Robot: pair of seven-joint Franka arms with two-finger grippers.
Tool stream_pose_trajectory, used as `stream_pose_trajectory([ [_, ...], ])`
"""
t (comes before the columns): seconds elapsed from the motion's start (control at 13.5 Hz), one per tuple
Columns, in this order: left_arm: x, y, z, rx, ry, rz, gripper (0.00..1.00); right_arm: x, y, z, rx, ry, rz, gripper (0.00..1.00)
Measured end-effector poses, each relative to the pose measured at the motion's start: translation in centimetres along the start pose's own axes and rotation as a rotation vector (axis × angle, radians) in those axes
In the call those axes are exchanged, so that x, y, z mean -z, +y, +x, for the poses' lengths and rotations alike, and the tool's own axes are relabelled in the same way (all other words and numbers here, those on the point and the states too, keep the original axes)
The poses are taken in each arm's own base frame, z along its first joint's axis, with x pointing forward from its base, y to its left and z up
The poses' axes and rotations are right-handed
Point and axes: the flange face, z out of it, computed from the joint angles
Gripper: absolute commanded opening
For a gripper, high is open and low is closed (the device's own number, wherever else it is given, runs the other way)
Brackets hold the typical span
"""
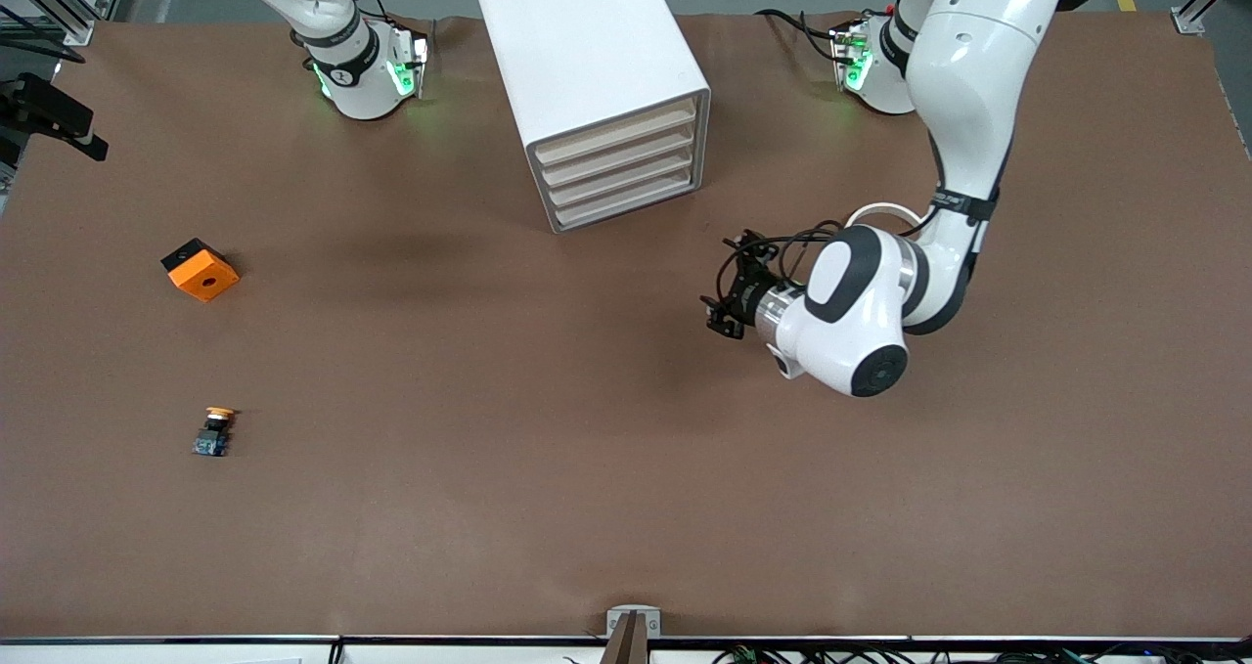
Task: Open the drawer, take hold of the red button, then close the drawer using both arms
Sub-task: 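Reach the left gripper to the handle of the white cabinet drawer, then close the left gripper on the drawer handle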
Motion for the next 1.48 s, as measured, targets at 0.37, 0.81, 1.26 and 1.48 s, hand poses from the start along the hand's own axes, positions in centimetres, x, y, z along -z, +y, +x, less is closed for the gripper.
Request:
stream_pose_trajectory([
  [0.37,-6.5,1.6,0.7,0.280,-0.067,0.187,1.00,0.0,0.0,0.0,0.000,0.000,0.000,1.00],
  [0.81,-14.0,-0.9,0.1,0.418,-0.005,0.496,0.74,0.0,0.0,0.0,-0.001,0.000,0.000,1.00],
  [1.26,-18.4,-3.2,0.0,0.427,0.043,0.646,0.64,0.0,0.1,0.0,-0.001,0.000,0.000,1.00],
  [1.48,-20.4,-4.2,-0.7,0.419,0.063,0.690,0.64,0.0,0.1,0.0,-0.001,0.000,0.000,1.00],
])
